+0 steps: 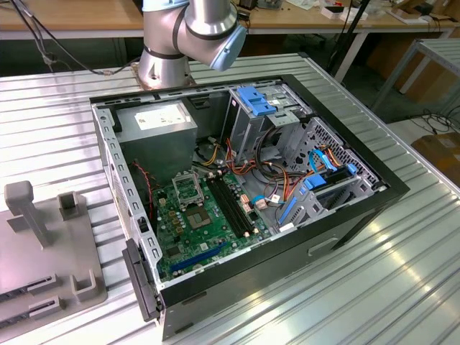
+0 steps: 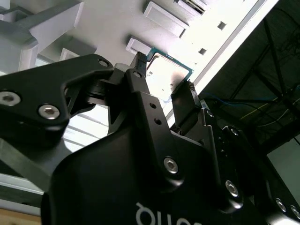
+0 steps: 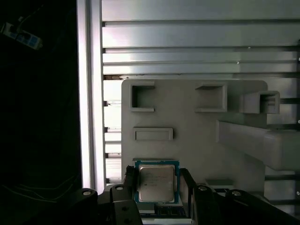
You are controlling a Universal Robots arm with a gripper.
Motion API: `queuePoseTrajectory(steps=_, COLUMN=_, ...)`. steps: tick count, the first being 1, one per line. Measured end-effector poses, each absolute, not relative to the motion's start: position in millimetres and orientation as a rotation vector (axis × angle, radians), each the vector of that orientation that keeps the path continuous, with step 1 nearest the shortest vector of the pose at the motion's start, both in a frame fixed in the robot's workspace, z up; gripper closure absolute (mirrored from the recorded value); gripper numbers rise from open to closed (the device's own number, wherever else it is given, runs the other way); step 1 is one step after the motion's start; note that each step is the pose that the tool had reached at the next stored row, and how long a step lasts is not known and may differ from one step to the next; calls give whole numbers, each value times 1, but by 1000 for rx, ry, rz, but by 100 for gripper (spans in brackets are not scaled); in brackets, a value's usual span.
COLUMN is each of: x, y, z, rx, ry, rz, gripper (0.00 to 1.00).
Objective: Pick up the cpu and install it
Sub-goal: 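Pick up the cpu and move it towards the insertion slot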
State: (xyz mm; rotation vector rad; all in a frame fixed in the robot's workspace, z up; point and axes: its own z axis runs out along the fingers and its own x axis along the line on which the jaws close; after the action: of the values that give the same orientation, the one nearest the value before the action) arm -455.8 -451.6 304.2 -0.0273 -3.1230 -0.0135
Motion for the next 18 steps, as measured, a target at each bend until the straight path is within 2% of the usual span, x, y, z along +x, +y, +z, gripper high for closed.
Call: queuePoseTrajectory(steps=18, x=-456, y=-452, z=312, rx=-27, ry=-3123, rz=-14, gripper=53)
